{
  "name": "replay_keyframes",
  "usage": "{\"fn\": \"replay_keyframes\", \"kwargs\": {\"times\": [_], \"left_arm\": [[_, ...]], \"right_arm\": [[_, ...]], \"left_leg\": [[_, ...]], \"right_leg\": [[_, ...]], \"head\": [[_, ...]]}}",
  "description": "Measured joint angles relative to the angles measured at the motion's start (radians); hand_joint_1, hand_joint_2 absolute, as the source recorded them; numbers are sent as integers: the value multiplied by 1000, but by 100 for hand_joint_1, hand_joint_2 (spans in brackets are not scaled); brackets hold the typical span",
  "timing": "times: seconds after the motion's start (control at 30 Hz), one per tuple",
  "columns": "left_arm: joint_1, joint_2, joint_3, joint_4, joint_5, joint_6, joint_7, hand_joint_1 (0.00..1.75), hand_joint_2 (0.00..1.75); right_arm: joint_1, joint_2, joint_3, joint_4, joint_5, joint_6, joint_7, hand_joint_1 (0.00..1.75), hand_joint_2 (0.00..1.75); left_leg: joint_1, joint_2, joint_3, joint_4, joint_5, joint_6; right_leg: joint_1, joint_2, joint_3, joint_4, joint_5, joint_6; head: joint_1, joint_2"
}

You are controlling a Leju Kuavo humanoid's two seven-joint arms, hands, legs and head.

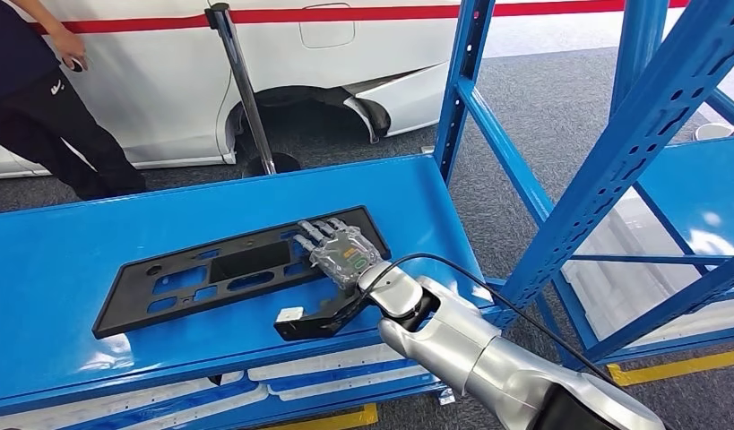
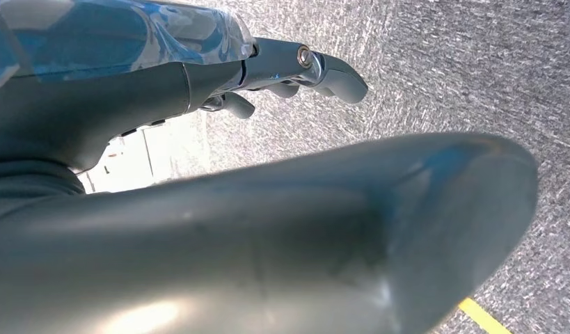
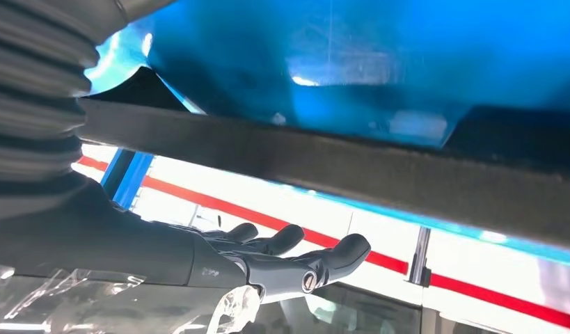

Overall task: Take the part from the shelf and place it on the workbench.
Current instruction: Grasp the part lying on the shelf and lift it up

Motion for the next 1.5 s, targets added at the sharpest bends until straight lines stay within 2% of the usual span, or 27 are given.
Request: {"fn": "replay_keyframes", "kwargs": {"times": [1.5], "left_arm": [[-12, 14, -2, 0, -15, -3, 4, 0, 0]], "right_arm": [[0, 7, -30, 48, -92, -10, -37, 0, 175]], "left_leg": [[0, 0, 5, 0, 0, 0]], "right_leg": [[0, 0, 5, 0, 0, 0]], "head": [[0, 0]]}}
